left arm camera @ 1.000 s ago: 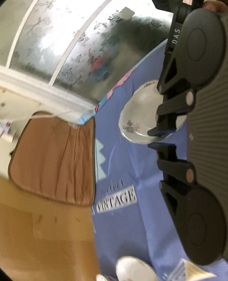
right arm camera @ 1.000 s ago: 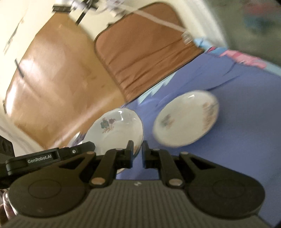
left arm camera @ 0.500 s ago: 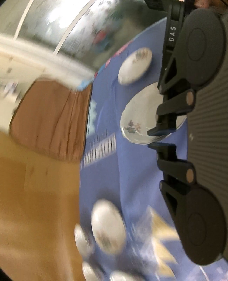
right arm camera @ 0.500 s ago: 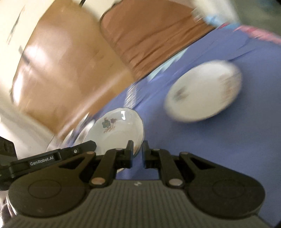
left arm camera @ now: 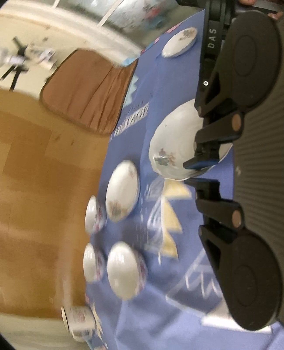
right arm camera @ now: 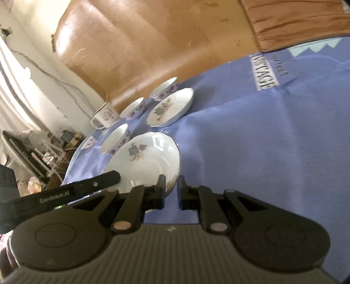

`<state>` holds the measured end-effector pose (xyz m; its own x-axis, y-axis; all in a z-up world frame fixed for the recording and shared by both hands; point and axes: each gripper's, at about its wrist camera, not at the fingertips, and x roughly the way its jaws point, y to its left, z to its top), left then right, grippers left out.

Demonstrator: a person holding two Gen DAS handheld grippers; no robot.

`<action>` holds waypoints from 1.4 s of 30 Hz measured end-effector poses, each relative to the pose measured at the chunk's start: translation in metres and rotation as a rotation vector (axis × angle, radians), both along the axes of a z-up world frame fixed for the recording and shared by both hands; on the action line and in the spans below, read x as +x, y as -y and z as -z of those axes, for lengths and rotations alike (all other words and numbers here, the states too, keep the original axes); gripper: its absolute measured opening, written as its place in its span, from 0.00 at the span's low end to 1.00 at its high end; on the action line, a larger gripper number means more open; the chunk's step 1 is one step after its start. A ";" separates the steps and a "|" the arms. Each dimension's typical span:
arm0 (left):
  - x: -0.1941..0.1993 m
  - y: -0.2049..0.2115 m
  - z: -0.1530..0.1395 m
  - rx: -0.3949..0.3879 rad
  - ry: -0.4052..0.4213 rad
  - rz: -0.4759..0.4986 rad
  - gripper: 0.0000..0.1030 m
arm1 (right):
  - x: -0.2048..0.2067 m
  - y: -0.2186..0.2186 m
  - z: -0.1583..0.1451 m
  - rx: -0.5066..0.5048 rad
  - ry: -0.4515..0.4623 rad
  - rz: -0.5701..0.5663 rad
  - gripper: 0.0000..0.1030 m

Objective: Organize plates and bowls

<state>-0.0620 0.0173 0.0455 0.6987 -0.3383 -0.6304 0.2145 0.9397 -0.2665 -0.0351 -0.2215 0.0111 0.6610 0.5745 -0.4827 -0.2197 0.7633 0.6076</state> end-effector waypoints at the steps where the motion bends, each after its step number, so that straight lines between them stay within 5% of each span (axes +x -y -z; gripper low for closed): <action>1: 0.005 0.011 0.001 -0.001 -0.004 0.033 0.10 | -0.004 0.008 0.000 -0.005 0.000 0.029 0.12; 12: 0.047 0.186 -0.007 0.003 0.043 0.396 0.11 | -0.063 0.123 -0.005 -0.095 0.084 0.480 0.12; 18: 0.064 0.258 0.002 0.012 0.011 0.462 0.12 | -0.070 0.170 -0.001 -0.129 0.092 0.629 0.12; 24: 0.075 0.283 0.017 0.042 -0.010 0.464 0.14 | -0.058 0.183 0.005 -0.193 0.082 0.680 0.12; 28: 0.073 0.285 0.015 0.069 0.003 0.470 0.18 | -0.051 0.179 0.010 -0.265 0.101 0.746 0.18; 30: 0.067 0.277 0.009 0.097 0.058 0.462 0.34 | -0.053 0.176 0.006 -0.305 0.144 0.801 0.34; 33: 0.062 0.250 -0.001 0.099 0.109 0.424 0.35 | -0.059 0.173 -0.003 -0.310 0.208 0.831 0.35; 42: 0.064 0.091 0.005 0.101 0.096 0.100 0.35 | -0.022 0.102 -0.016 -0.206 0.204 0.469 0.34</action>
<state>0.0022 -0.0735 0.0408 0.7232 -0.3478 -0.5967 0.3284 0.9332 -0.1459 -0.0575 -0.3234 0.0273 0.9155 0.1025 -0.3891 0.0752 0.9064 0.4157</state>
